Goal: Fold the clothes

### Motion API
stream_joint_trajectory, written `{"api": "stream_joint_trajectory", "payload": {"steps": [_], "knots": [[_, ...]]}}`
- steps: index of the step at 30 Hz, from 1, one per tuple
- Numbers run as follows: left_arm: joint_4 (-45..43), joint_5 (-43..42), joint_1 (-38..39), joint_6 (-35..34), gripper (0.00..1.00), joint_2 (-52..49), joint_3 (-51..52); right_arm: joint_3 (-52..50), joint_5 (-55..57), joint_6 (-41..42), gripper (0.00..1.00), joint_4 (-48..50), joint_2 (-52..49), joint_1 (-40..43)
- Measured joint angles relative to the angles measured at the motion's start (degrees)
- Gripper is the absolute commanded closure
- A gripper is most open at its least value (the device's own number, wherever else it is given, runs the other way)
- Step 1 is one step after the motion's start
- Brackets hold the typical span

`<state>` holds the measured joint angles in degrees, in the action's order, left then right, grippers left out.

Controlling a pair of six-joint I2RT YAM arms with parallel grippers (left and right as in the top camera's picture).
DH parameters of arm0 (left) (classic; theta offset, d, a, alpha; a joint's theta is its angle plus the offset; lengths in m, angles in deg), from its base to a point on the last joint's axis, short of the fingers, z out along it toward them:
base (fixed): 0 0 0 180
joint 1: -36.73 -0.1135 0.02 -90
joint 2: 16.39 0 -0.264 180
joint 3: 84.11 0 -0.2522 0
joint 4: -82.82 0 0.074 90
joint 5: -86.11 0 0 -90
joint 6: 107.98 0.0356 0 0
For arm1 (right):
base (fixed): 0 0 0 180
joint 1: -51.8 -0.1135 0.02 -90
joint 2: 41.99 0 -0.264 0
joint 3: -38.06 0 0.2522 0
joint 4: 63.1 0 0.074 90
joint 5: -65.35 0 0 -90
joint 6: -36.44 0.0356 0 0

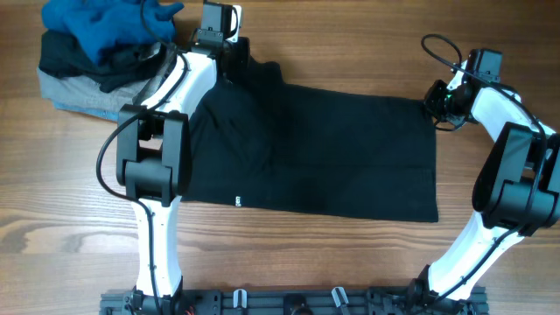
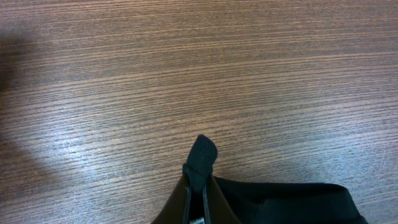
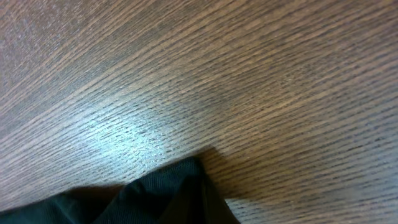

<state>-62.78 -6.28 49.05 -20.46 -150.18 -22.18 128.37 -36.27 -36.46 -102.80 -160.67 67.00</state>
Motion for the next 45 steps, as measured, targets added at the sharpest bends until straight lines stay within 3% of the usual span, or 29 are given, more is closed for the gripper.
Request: {"api": "stream_joint_trajectory", "payload": {"steps": [4, 11, 15, 21, 33, 38, 45], "knots": [[0.02, 0.0, 0.0, 0.0, 0.96, 0.2, 0.0, 0.0, 0.13, 2.16, 0.96, -1.64, 0.39, 0.92], [9.86, 0.22, 0.0, 0.0, 0.96, 6.38, 0.09, -0.11, 0.11, 2.16, 0.96, -7.32, 10.14, 1.66], [15.63, 1.62, -0.04, 0.0, 0.96, 7.28, 0.09, -0.11, 0.11, 2.14, 0.96, -9.18, 10.56, 1.66], [16.44, 2.14, -0.11, 0.0, 0.96, 7.28, 0.09, -0.11, 0.28, 1.92, 0.96, -8.7, 10.56, 1.66], [35.32, 4.48, -2.38, -0.22, 0.96, 9.33, 0.09, -0.13, 5.09, 7.13, 0.96, -29.4, 17.42, 1.84], [43.28, 4.48, -2.54, -0.22, 0.96, 9.33, 0.11, -0.17, 5.86, 7.04, 0.96, -32.13, 17.42, 1.84], [46.21, 4.48, -2.54, -0.24, 0.96, 9.51, 3.56, -0.17, 6.12, 6.86, 0.96, -36.85, 17.42, 1.84]]}}
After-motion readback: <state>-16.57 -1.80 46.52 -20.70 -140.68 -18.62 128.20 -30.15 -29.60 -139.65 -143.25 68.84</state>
